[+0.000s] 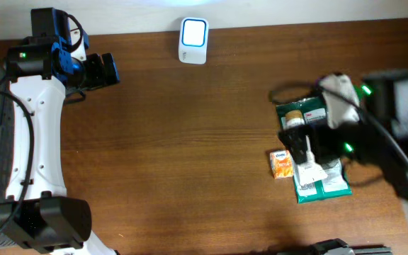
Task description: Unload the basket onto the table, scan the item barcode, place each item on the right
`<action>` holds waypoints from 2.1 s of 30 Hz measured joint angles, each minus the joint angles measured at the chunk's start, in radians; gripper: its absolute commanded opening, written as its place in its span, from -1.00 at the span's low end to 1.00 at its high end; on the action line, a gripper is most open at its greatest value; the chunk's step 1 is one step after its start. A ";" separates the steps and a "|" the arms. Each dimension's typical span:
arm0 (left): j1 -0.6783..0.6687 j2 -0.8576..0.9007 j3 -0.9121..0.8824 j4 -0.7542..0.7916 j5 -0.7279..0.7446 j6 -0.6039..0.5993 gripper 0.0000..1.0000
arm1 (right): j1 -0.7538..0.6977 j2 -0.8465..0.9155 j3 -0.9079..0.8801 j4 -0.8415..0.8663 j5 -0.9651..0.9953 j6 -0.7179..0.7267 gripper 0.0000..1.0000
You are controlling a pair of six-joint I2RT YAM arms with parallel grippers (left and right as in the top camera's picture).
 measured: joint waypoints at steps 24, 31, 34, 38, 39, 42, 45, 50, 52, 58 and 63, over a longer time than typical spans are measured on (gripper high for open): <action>0.000 0.000 0.000 0.003 0.000 -0.003 0.98 | -0.058 -0.502 -0.627 0.869 0.293 -0.019 0.97; 0.000 0.000 0.000 0.002 0.001 -0.003 0.99 | -0.083 -0.905 -1.290 1.361 0.251 -0.019 0.97; 0.000 0.000 0.000 0.001 0.000 -0.003 0.98 | -0.083 -1.037 -1.471 1.425 0.232 -0.019 0.97; 0.000 0.000 0.000 0.002 0.000 -0.003 0.99 | -0.083 -1.133 -1.602 1.447 0.224 -0.019 0.97; 0.000 0.000 0.000 0.002 0.000 -0.003 0.98 | -0.083 -1.139 -1.621 1.447 0.220 -0.019 0.97; 0.000 0.000 0.000 0.002 0.000 -0.003 0.98 | -0.083 -1.141 -1.680 1.443 0.201 -0.019 0.96; 0.000 0.000 0.000 0.002 0.000 -0.003 0.98 | -0.083 -1.141 -1.712 1.404 0.182 -0.019 0.97; 0.000 0.000 0.000 0.002 0.000 -0.003 0.98 | -0.083 -1.141 -1.718 1.393 0.180 -0.019 0.97; 0.000 0.000 0.000 0.002 0.000 -0.003 0.98 | -0.083 -1.141 -1.719 1.393 0.180 -0.019 0.97; 0.000 0.000 0.000 0.002 0.000 -0.003 0.98 | -0.083 -1.141 -1.718 1.393 0.180 -0.019 0.97; 0.000 0.000 0.000 0.002 0.000 -0.003 0.98 | -0.083 -1.141 -1.718 1.393 0.180 -0.019 0.97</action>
